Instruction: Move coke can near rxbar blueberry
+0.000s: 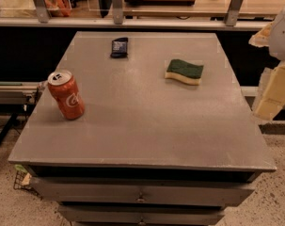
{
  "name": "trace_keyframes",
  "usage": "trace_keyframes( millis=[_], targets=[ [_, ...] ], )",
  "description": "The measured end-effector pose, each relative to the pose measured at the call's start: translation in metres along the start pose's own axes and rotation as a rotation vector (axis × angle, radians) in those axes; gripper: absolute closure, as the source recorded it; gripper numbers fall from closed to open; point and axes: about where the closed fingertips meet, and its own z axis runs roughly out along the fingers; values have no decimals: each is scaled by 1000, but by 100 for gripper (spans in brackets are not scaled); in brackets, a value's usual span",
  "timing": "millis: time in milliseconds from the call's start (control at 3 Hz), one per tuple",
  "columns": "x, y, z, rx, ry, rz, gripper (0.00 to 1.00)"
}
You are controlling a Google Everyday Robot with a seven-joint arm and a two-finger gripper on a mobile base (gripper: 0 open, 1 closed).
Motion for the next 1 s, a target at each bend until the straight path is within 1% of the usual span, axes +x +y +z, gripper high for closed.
trace_keyframes(
  millis=[333,667,1000],
  targets=[
    [0,0,0,0,0,0,0],
    [-19,3,18,-37,-83,6,0],
    [-76,12,60,-124,-264,8,0]
  ],
)
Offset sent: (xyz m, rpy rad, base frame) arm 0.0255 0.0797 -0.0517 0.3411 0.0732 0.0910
